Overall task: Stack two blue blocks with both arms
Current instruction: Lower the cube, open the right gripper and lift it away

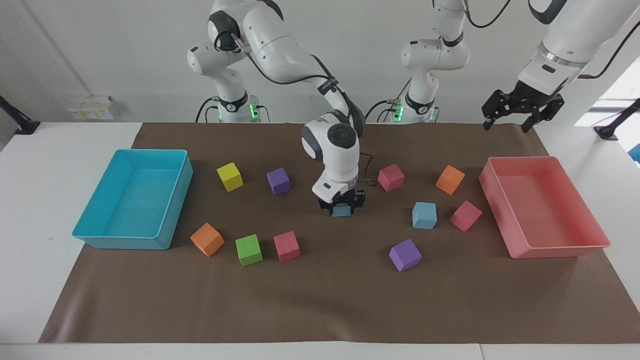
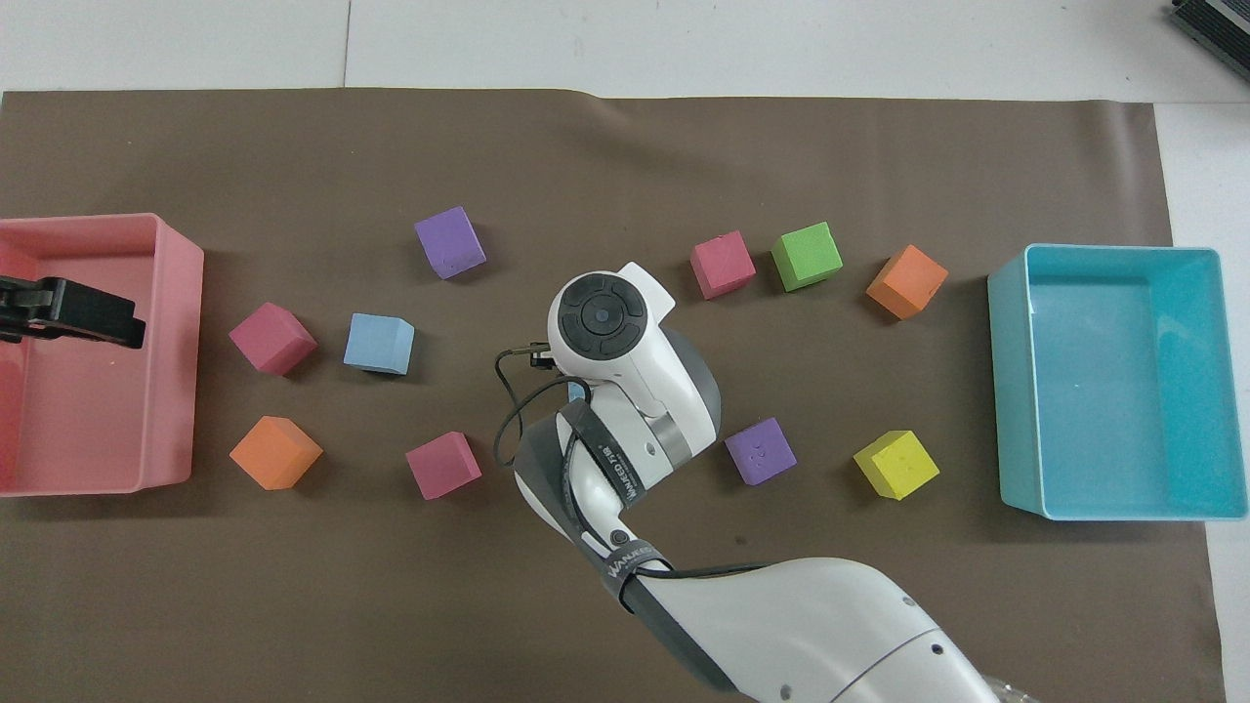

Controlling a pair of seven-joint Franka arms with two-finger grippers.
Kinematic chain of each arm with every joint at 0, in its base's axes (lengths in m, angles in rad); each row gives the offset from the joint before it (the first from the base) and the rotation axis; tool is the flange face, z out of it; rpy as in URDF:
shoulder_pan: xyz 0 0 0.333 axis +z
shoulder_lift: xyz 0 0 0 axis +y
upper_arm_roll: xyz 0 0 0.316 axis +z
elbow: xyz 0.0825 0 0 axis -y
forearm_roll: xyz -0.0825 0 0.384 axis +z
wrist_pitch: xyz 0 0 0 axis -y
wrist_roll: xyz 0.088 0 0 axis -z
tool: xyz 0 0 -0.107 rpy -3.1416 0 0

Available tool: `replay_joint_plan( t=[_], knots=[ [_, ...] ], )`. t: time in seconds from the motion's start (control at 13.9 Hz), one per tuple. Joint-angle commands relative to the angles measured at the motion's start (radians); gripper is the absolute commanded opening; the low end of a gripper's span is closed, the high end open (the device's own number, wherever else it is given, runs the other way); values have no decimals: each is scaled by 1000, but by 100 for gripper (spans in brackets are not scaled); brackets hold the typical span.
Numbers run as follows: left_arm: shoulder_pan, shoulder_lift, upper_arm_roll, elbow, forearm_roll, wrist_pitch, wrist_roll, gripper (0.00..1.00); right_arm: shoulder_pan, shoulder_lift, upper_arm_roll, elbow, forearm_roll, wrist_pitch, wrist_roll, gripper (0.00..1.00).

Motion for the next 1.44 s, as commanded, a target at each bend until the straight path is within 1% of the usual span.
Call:
replay_joint_plan(
  t=[0.0, 0.43, 0.65, 0.72, 0.79, 0.86, 1.01, 1.15, 1.29, 1.36],
  knots=[
    [14, -16, -7, -8, -6, -14, 4, 100, -10, -47, -3, -24, 7, -17, 6, 100],
    [0, -17, -10, -10, -4, 6, 6, 100, -45, -178, -8, -24, 8, -127, 6, 100],
    [-3, -16, -14, -11, -4, 33, 13, 100, -92, -256, -5, -25, 22, -210, 2, 100],
    [-3, -16, -16, -10, -2, 35, 12, 100, -114, -285, -4, -35, 36, -239, -14, 100],
    [-3, -16, -19, -11, -2, 35, 12, 100, -132, -315, -2, -48, 100, -255, -46, 100],
    [-3, -16, -19, -10, -2, 37, 13, 100, -149, -337, -5, -68, 184, -253, -96, 100],
    [-3, -16, -19, -11, -2, 43, 13, 100, -213, -340, -2, -71, 246, -246, -214, 100],
    [-3, -16, -19, -13, -2, 49, 13, 100, -269, -340, -3, -88, 396, -253, -425, 100],
    [-7, -16, -20, -21, -4, 79, 12, 100, -321, -351, -2, -122, 435, -256, -579, 100],
    [-21, -11, -19, -24, -4, 95, 12, 100, -346, -348, 0, -137, 468, -256, -639, 91]
  ],
)
